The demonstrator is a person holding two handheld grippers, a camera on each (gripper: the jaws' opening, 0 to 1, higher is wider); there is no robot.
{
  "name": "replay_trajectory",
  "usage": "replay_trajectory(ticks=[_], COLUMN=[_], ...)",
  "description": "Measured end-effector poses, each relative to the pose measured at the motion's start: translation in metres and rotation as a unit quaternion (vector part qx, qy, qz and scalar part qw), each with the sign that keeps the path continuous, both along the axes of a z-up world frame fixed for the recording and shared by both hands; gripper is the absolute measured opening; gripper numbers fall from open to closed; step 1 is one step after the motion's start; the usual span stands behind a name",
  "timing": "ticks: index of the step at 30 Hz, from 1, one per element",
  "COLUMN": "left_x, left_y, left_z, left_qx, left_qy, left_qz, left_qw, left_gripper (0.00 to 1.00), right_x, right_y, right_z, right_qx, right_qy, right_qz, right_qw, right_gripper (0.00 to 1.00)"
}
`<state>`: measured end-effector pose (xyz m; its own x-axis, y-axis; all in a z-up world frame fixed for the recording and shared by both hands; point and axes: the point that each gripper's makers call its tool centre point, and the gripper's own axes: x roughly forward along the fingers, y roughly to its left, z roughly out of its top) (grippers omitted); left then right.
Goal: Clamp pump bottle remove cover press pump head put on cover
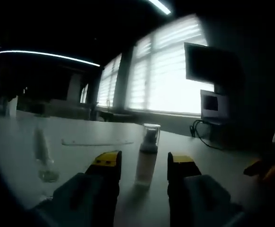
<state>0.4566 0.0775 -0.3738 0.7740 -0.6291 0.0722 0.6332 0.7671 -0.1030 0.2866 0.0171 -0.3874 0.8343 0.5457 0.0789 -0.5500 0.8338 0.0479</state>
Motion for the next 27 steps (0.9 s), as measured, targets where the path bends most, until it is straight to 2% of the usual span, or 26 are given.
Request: replay_trajectory(ticks=[4, 8, 11, 27], left_x=[0.008, 0.015, 0.017, 0.030], left_y=[-0.011, -0.020, -0.020, -0.029], left_z=[-0.006, -0.008, -0.004, -0.009], left_qx=[0.002, 0.010, -0.003, 0.022], left_qy=[0.010, 0.007, 0.002, -0.003], left_qz=[-0.002, 0.001, 0.013, 0.019], left_qw=[0.9999, 0.9999, 0.9999, 0.9996], left_gripper=[0.29, 0.29, 0.28, 0.27], right_x=[-0.001, -0.001, 0.000, 0.001], right_y=[0.002, 0.001, 0.001, -0.002], right_z=[0.001, 0.001, 0.001, 0.000], right_qx=[0.001, 0.002, 0.004, 0.005], right_qy=[0.000, -0.001, 0.000, 0.000], right_qz=[0.003, 0.003, 0.003, 0.006], right_qw=[1.0000, 1.0000, 1.0000, 1.0000], right_gripper=[0.20, 0.20, 0.20, 0.20])
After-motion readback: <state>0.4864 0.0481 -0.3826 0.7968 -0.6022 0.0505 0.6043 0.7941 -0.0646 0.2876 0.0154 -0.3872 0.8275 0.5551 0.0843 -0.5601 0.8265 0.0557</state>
